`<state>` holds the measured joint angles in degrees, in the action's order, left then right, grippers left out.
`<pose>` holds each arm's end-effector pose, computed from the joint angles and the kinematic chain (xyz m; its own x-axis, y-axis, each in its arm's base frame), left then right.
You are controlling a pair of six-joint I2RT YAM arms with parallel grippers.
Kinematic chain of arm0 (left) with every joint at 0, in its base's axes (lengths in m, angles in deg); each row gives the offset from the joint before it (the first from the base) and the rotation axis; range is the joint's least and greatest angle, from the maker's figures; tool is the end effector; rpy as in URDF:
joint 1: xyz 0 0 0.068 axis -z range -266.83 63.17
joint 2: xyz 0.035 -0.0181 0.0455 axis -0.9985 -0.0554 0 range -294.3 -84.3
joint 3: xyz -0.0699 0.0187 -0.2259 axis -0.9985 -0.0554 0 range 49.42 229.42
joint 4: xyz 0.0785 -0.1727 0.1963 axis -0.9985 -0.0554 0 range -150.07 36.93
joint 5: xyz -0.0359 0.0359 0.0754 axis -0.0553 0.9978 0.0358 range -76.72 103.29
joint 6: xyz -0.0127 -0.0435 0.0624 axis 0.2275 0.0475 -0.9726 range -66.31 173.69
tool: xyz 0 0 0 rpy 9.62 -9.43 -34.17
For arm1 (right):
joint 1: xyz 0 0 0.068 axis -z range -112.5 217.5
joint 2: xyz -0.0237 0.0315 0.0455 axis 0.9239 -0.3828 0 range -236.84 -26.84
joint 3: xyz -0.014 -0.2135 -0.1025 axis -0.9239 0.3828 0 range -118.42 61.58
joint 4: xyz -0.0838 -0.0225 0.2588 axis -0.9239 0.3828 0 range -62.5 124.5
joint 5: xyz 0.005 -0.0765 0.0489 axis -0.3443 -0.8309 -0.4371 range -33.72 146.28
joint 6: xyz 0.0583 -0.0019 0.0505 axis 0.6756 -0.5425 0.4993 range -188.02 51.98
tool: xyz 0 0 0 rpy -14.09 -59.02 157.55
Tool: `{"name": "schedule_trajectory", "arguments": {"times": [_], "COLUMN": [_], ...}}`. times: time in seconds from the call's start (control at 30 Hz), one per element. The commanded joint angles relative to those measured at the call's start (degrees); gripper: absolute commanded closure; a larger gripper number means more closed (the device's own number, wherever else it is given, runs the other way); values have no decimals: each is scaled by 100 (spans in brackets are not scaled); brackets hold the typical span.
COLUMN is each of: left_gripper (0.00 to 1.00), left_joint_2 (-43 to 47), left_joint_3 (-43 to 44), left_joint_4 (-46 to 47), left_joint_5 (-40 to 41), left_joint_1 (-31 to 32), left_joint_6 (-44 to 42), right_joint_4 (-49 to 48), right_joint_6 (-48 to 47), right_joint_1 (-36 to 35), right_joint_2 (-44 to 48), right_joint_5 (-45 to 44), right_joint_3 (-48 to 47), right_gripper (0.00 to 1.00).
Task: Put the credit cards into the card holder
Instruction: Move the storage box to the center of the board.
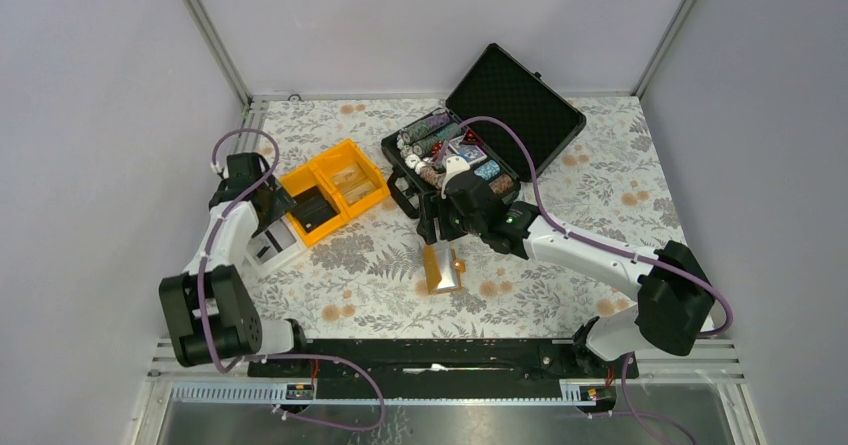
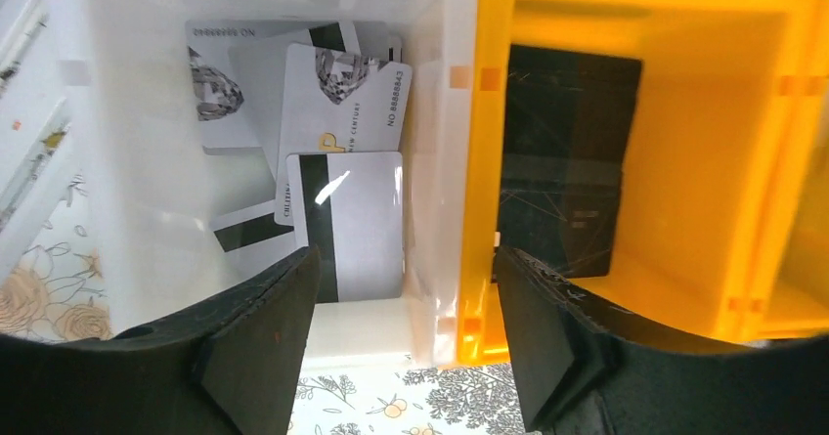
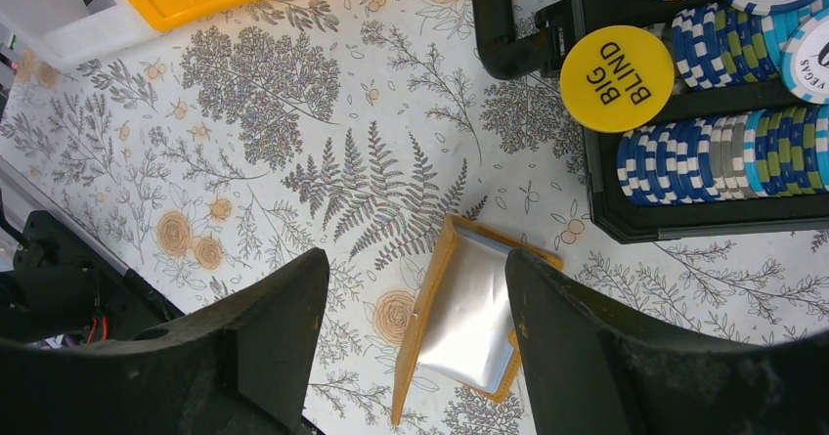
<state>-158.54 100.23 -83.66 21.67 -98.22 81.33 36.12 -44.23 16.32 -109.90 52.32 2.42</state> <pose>0.2921 0.0688 0.1723 -0.5731 -0.5837 -0.5752 -0.6156 0.7700 -0.1680 0.2352 0.2852 0.2144 -0.6072 -0.1127 -0.7865 -0.5418 0.7828 0.3061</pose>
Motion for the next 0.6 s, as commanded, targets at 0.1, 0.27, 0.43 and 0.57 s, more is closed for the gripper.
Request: {"name": "schedule_trajectory", "arguments": {"times": [0.1, 0.27, 0.43, 0.57], "left_gripper": [48, 77, 96, 100], "left_joint_2": [-684, -830, -737, -631], "left_joint_3": [355, 293, 201, 104], "left_joint_4": [116, -108, -175, -169], "left_joint_5": [-461, -353, -355, -357], "left_joint_1": [-64, -64, -28, 254], "left_joint_6": [-144, -461, -631, -701], "right_joint_4": [-264, -303, -293, -295], "right_joint_6": [-19, -32, -46, -62], "right_joint_1": [65, 81, 235, 342], "right_joint_2": [274, 313, 288, 243], "right_joint_5": [-63, -108, -210, -212], "right_joint_3": [96, 167, 258, 327], "right_gripper": [26, 25, 24, 24]}}
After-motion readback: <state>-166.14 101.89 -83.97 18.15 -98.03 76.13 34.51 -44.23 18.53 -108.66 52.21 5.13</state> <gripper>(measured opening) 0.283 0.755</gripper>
